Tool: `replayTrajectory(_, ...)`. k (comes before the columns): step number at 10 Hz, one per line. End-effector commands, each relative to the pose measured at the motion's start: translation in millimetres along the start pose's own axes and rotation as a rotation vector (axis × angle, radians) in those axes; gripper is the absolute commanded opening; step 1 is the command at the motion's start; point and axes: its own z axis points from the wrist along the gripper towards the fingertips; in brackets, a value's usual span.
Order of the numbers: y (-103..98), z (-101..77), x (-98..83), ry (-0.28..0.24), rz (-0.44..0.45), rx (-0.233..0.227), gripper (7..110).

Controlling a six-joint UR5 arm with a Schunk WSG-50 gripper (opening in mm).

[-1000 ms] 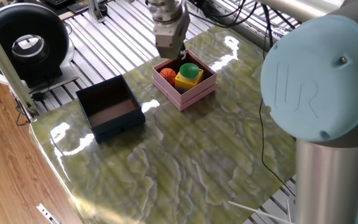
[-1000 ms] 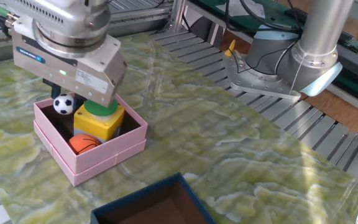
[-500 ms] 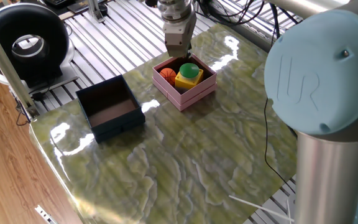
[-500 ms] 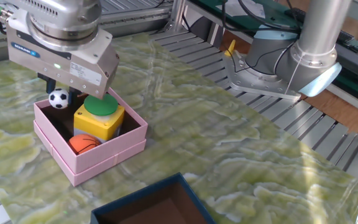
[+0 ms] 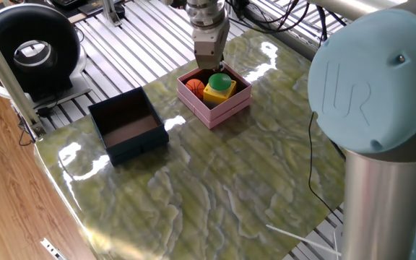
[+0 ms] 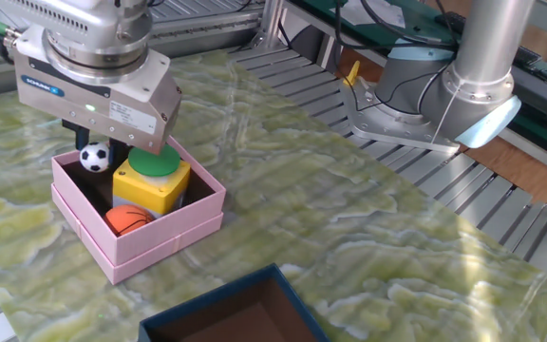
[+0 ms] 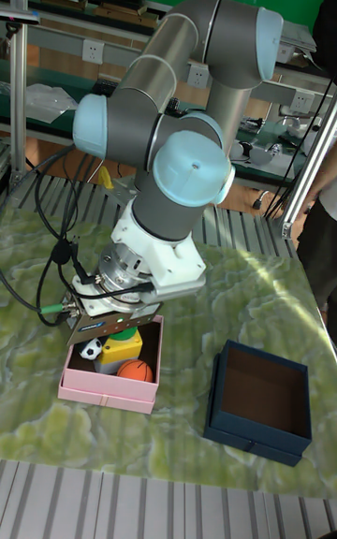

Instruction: Move an object from one box to another

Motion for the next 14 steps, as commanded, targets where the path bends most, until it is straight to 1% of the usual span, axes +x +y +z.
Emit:
replayTrajectory(1,4,0.4,1.7,-0.004,-0.011,-0.026,22)
replayTrajectory(2,4,-0.1,2.1,-0.004,-0.018,-0.028,44)
replayTrajectory(5,9,-6.1,3.6,0.001,-0.044,-0.068,44)
replayTrajectory(7,6,-12.3,-0.4,0.004,-0.045,-0.068,44)
replayTrajectory(9,9,-22.6,-4.8,0.020,-0.035,-0.081,44)
replayTrajectory(10,14,-32.2,-8.1,0.034,-0.005,-0.097,44)
replayTrajectory(11,20,-46.0,-18.2,0.030,0.030,-0.110,44)
replayTrajectory(12,25,-56.0,-38.4,-0.022,0.059,-0.118,44)
replayTrajectory(13,26,-62.9,-62.8,-0.092,0.081,-0.113,44)
replayTrajectory(14,36,-73.6,-84.8,-0.142,0.123,-0.139,22)
